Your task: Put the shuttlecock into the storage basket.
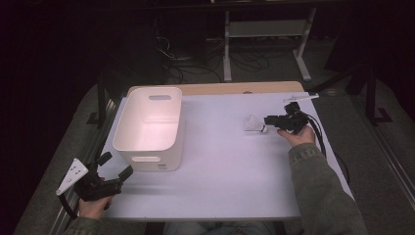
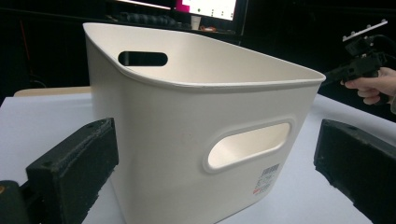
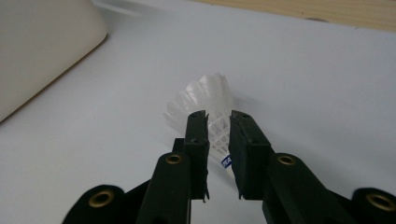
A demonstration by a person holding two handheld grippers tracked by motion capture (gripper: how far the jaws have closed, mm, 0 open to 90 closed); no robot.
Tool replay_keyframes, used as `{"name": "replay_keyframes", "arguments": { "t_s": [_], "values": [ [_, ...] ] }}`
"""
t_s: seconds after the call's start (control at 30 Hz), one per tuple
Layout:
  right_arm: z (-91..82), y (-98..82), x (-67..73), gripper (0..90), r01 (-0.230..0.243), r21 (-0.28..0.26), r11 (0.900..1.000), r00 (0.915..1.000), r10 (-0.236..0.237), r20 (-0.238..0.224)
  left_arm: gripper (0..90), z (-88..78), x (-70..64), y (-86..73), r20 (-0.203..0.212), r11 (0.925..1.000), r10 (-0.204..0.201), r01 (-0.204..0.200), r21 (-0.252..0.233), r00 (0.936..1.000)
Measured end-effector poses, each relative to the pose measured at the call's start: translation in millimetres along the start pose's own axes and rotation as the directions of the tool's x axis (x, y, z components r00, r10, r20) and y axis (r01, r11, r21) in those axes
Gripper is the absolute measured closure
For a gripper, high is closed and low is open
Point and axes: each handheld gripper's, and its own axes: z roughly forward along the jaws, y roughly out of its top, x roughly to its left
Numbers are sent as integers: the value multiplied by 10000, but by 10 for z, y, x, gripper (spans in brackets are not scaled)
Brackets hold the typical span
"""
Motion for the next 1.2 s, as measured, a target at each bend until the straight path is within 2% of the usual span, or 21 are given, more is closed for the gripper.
{"name": "replay_keyframes", "arguments": {
  "t_s": [0.07, 0.13, 0.2, 0.3, 0.33, 0.37, 0.4, 0.47, 0.5, 0.57, 0.6, 0.63, 0.67, 0.7, 0.77, 0.8, 0.87, 0.93, 1.07, 1.13, 1.2],
  "values": [
    [-9, 17, -2, 625, 166, 54, 9998, 9998, -167, 128, 0, -2, 3, 0, -5, 10000, 11, -11, 4, 10000],
    [-5, 28, -3, 545, 187, 144, 9997, 9998, -188, 49, 0, -3, 4, 0, -8, 10000, -8, 8, -9, 10000],
    [0, 31, -6, 509, 267, 203, 9994, 9996, -267, 30, 0, -2, 3, -1, -7, 10000, -6, 6, -5, 10000],
    [20, 49, -8, 345, 300, 424, 9986, 9995, -296, -105, 0, -2, 0, -1, -12, 10000, -19, 19, 8, 10000],
    [44, 55, -24, 253, 655, 717, 9953, 9976, -637, -262, 0, -1, 1, -1, -3, 10000, -30, 30, 6, 10000],
    [44, 55, -24, 253, 655, 717, 9953, 9976, -637, -262, 0, -1, 4, -1, 1, 10000, -11, 11, -2, 10000],
    [52, 64, -19, 215, 621, 859, 9944, 9977, -595, -328, 0, -1, 6, -1, 4, 10000, -9, 9, -26, 10000],
    [80, 77, -36, 137, 918, 1115, 9895, 9957, -896, -250, 0, 1, 9, -2, 8, 10000, -27, 27, -47, 10000],
    [104, 95, -47, 121, 1206, 1406, 9827, 9927, -1192, -182, 0, 1, 7, -1, 14, 10000, -28, 28, -43, 10000],
    [127, 111, -63, 64, 1278, 1541, 9798, 9918, -1276, -112, 0, 0, 3, -2, 8, 10000, -39, 39, 12, 10000],
    [127, 111, -63, 64, 1278, 1541, 9798, 9918, -1276, -112, 0, 0, 3, -2, 8, 10000, -39, 39, 12, 10000],
    [157, 132, -71, 14, 1516, 1829, 9714, 9882, -1531, -58, 0, 0, 2, -2, 10, 10000, -44, 44, 3, 10000],
    [157, 132, -71, 14, 1516, 1829, 9714, 9882, -1531, -58, 0, -1, 3, -1, 14, 10000, -40, 40, 3, 10000],
    [170, 141, -73, 0, 1649, 1925, 9673, 9858, -1676, -21, 0, -1, 5, -1, 15, 10000, -23, 23, -1, 10000],
    [199, 156, -80, 0, 2158, 1971, 9563, 9762, -2161, -202, 0, 2, 6, -2, 32, 10000, -45, 45, -52, 10000],
    [199, 156, -80, 0, 2158, 1971, 9563, 9762, -2161, -202, 0, 1, 6, -1, 31, 10000, -20, 20, -37, 10000],
    [223, 160, -80, 0, 2443, 1960, 9497, 9695, -2431, -304, 0, 0, 3, 0, 30, 10000, -26, 26, 0, 10000],
    [278, 152, -110, 0, 2794, 2018, 9387, 9602, -2744, -527, 0, 2, 2, 0, 21, 10000, -28, 28, 13, 10000],
    [344, 111, -148, 0, 2807, 2258, 9328, 9598, -2729, -657, 0, 5, -1, 0, 17, 10000, -49, 49, 1, 10000],
    [407, 67, -193, 5, 2788, 2522, 9266, 9603, -2682, -763, 0, 2, 4, 0, 20, 10000, -6, 6, 12, 10000],
    [424, 56, -212, 24, 2893, 2527, 9233, 9572, -2780, -800, 0, 1, 3, 0, 28, 10000, -18, 18, 8, 10000]
  ]
}}
